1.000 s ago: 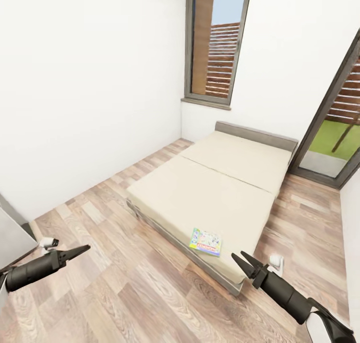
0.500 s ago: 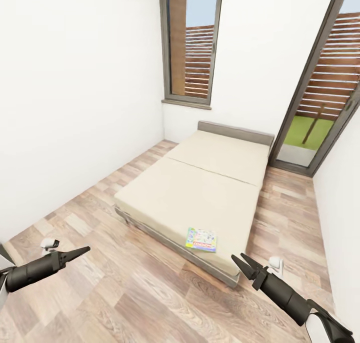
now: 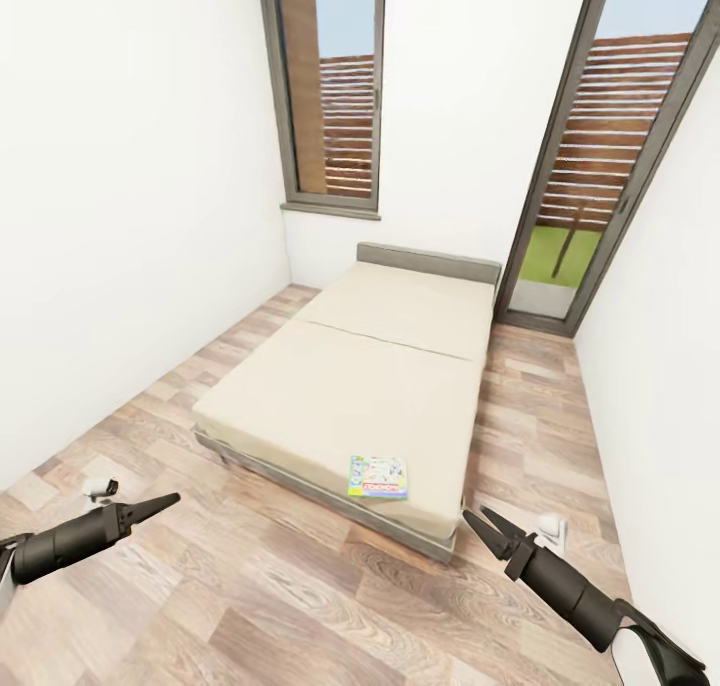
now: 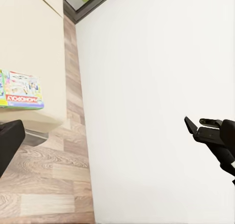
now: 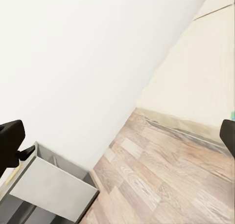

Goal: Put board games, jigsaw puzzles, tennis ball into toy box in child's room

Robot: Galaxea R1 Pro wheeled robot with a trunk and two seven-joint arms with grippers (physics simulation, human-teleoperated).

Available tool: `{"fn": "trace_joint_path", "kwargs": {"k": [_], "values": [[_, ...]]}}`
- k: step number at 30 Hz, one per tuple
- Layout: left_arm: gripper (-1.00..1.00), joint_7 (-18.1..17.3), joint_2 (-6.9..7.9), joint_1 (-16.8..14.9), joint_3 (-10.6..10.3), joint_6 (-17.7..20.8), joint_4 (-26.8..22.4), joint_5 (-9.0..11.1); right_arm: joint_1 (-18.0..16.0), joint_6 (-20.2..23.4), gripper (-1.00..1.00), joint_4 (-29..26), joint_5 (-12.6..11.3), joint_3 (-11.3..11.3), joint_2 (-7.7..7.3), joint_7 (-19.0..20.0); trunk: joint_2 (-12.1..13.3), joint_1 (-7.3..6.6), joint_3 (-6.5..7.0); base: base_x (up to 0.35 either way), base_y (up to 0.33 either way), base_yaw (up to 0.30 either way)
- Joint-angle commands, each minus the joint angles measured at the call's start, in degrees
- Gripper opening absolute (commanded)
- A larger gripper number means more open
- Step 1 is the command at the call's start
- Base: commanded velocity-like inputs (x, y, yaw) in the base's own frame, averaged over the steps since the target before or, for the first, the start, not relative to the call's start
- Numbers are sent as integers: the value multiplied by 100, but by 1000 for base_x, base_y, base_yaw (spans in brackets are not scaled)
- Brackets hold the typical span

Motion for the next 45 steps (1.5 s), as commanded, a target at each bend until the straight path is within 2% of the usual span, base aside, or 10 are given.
{"fn": "trace_joint_path", "kwargs": {"k": [1,22,45], "values": [[100,-23,2,-2,2,61,-1,-2,-6,48,100,3,-40,-2,0,6,-11,3,-9,0,148,-275],[100,-23,-6,-2,-5,62,-1,-11,-8,38,100,118,-40,-4,1,6,-11,3,43,0,224,-269],[100,-23,-8,-2,-12,62,-1,-11,-8,28,100,137,-45,-5,-2,6,-11,3,51,0,283,-76]]}}
